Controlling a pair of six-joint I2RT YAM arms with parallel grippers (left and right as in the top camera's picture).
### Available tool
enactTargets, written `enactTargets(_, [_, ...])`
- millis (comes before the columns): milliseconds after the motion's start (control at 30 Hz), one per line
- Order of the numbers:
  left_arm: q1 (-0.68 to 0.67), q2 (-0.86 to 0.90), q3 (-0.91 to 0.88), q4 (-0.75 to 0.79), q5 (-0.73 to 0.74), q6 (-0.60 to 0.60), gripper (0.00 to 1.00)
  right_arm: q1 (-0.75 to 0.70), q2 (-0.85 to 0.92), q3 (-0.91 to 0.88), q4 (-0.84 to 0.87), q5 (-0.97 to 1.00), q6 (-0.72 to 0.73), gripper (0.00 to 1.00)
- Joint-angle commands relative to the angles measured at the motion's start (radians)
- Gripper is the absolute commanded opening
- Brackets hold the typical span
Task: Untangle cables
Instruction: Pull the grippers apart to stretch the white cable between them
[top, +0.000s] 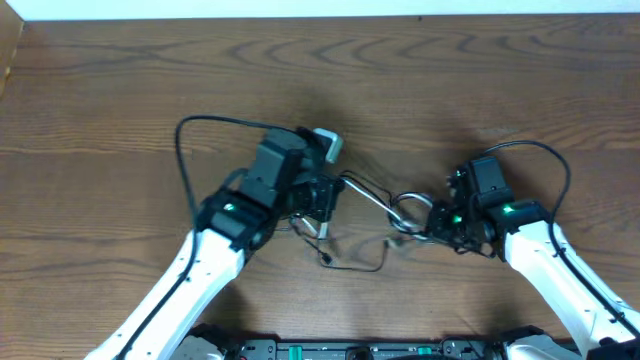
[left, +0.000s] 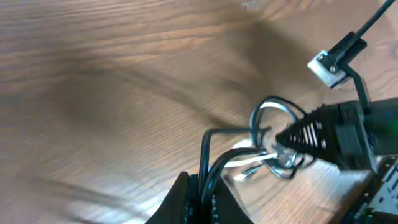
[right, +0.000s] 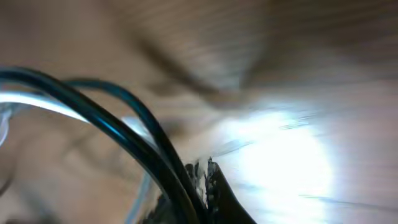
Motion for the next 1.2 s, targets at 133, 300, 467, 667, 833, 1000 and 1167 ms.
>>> enactTargets(133, [0.185,-0.148,-0.003,-0.051,-0.011,-0.018,0.08,-0.165,0.0,0.002,-0.036,0.307,0.055,0.04])
enactTargets(300, [0.299,-0.192,-0.003,-0.069,0.01,-0.026,0.08,-0.305,0.0,0.002,-0.045,0.306,0.054,0.05])
enactTargets(467, [0.38,-0.191,-0.003,-0.068,0.072,-0.042,0.08,-0.358,0.0,0.002,-0.074,0.299,0.053,0.01])
enactTargets(667, [0.389,-0.191,-0.003,-0.068,0.072,-0.044,0.08,-0.358,0.0,0.002,0.01,0.068,-0.051,0.01])
enactTargets(833, [0.389,-0.191,-0.003,-0.069,0.076,-0.044,0.08,-0.357,0.0,0.002,0.225,-0.597,-0.431,0.01])
enactTargets(1000, [0.389,-0.191,-0.003,-0.069,0.114,-0.044,0.64,-0.349,0.0,0.002,0.312,-0.874,-0.472,0.01])
enactTargets(1167, [0.35,-0.177,-0.003,-0.068,0.23,-0.044,0.8,-0.315,0.0,0.002,0.363,-1.016,-0.495,0.01])
